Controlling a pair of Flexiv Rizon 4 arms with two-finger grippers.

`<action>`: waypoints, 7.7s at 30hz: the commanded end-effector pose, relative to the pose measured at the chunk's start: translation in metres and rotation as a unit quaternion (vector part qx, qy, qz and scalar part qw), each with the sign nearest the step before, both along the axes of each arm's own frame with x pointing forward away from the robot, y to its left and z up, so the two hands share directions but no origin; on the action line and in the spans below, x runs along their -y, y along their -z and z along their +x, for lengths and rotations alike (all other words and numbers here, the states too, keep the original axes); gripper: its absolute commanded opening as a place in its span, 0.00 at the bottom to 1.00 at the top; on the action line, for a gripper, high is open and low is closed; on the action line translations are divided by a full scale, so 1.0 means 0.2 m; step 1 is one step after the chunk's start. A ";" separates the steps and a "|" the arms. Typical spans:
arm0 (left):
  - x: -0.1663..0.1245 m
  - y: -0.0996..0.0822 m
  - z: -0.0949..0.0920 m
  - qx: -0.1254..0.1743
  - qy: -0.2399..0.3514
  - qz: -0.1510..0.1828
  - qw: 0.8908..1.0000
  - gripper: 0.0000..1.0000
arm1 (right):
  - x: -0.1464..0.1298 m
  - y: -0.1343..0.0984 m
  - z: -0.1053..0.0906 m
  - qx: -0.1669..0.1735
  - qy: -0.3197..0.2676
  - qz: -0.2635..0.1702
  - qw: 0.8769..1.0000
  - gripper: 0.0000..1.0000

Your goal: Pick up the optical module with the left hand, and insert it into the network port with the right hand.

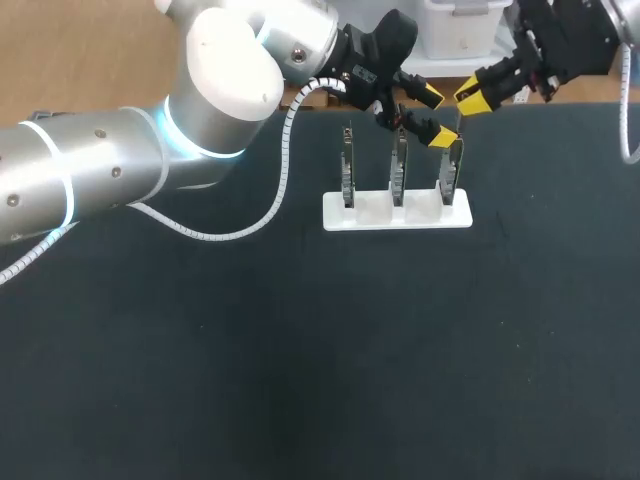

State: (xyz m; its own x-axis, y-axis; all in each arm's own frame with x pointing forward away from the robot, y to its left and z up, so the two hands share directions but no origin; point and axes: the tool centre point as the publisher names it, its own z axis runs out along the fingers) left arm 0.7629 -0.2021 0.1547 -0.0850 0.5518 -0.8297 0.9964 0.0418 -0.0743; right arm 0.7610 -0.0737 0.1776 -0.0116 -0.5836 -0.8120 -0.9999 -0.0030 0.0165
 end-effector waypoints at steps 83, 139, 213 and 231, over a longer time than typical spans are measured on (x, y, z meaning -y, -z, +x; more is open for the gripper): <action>0.00 0.00 0.00 0.000 0.001 0.000 1.000 1.00 | 0.00 0.04 0.05 -0.005 -0.018 0.006 1.000 0.00; 0.00 0.00 0.00 0.000 0.001 0.000 1.000 1.00 | 0.00 0.04 0.07 -0.006 -0.032 0.003 0.999 0.00; 0.00 0.00 0.00 0.000 0.001 0.000 1.000 1.00 | 0.00 0.04 0.01 0.012 -0.006 -0.025 1.000 0.00; 0.00 0.00 0.00 0.000 0.001 0.000 1.000 1.00 | -0.01 0.06 0.04 0.011 -0.004 -0.022 1.000 0.00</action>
